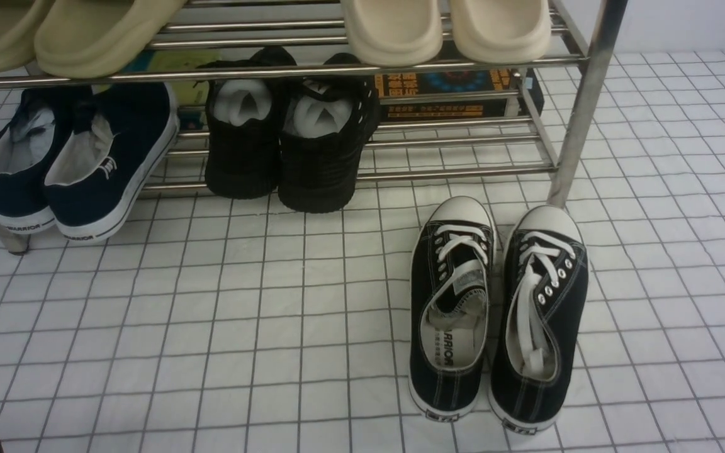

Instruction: Take the shoes off the shelf with your hand from the white checkered tablecloth.

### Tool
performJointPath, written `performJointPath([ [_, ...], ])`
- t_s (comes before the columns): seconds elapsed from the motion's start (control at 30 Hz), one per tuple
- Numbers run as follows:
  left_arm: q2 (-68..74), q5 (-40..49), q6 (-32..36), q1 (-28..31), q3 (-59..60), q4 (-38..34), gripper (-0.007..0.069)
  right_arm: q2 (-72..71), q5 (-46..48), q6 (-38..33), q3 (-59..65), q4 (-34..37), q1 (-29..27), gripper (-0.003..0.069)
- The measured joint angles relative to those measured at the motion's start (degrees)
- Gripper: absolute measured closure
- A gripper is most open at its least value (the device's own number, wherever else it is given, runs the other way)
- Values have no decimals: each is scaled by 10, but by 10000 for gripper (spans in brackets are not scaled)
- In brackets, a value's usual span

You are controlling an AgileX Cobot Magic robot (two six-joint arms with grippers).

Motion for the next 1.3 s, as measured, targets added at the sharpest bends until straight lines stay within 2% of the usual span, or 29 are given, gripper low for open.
performJointPath([
  [0.17, 0, 0, 0, 0, 0, 1, 385, 36, -61, -1, 10, 0, -1, 671],
  [0.8, 0, 0, 0, 0, 0, 1, 385, 39, -73, -1, 13, 1, -1, 664],
  [1.0, 0, 0, 0, 0, 0, 2, 385, 38, -129, -4, 80, -1, -3, 659],
  [1.1, 0, 0, 0, 0, 0, 2, 385, 29, -157, -6, 136, -4, -25, 659],
  [1.17, 0, 0, 0, 0, 0, 2, 385, 18, -167, -6, 175, -4, -56, 657],
  [1.27, 0, 0, 0, 0, 0, 2, 385, -10, -170, -7, 249, -4, -140, 656],
  [1.3, 0, 0, 0, 0, 0, 2, 385, -10, -168, -7, 252, -4, -140, 656],
])
